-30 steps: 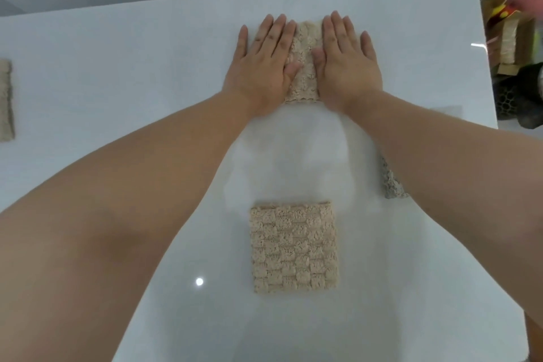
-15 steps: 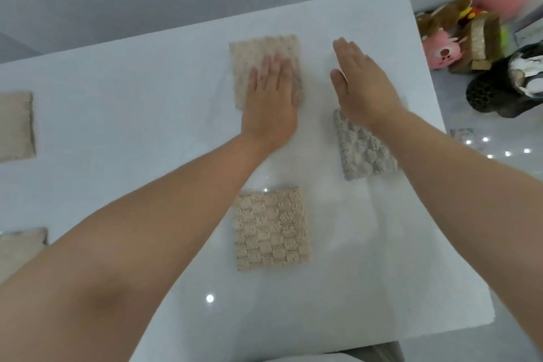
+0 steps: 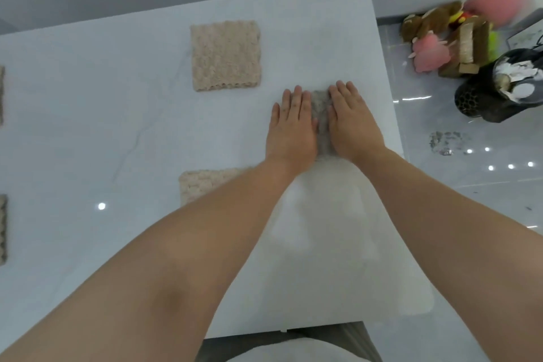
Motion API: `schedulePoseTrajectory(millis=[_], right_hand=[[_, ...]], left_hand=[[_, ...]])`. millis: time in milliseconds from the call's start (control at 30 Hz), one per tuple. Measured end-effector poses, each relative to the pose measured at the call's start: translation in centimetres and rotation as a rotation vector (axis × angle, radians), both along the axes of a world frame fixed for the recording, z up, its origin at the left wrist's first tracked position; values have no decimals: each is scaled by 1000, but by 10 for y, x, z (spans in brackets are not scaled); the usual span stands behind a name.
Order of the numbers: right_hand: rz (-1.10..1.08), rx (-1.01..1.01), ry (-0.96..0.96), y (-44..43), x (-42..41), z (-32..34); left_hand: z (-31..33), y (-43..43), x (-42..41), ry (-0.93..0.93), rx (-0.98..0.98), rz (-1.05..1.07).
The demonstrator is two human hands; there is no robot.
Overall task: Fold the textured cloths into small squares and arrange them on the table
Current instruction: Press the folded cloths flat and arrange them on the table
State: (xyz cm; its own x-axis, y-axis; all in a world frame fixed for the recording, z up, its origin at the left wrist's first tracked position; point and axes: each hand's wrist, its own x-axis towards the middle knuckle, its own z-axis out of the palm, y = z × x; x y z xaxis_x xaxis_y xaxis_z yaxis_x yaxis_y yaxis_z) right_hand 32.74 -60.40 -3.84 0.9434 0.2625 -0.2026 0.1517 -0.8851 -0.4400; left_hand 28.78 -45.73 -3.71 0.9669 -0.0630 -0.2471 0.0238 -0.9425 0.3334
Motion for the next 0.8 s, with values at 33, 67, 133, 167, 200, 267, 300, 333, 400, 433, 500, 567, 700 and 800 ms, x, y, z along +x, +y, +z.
schedulePoseTrajectory(millis=[33,67,133,167,200,267,300,333,400,433,500,567,700,800], right_hand=[[-8,11,-1,2,-3,0],[-6,17,-6,5,-7,-1],[31,24,-23,10,-16,-2],[54,27,-27,11,-20,-3],[73,26,-28,12,-23,-4],[90,-1,-32,10,-26,-6],[93,-24,-36,10,-26,-7],[99,-47,-41,9,-25,-8],[111,-87,-39,9,-25,-8],[113,-105,-28,9,-25,-8],[126,-133,-20,6,-24,-8],[166,-149,-61,0,-24,-11],[227,-185,-101,-9,-21,-16],[153,-187,-57,-5,-25,-18]], left_hand=[[-4,2,-1,8,31,-6],[-6,6,-3,7,60,-13],[-8,14,-10,-9,101,-27],[-8,18,-14,-14,111,-30],[-7,20,-17,-18,121,-28],[-5,19,-20,-25,143,-5],[-4,16,-18,-34,146,13],[-3,11,-16,-49,142,29],[-4,1,-12,-78,101,39],[-6,-3,-11,-83,69,34],[-11,-3,-11,-78,39,1],[-16,4,-12,-83,74,-67],[-19,13,-13,-80,115,-112],[-18,7,-20,-55,100,-11]])
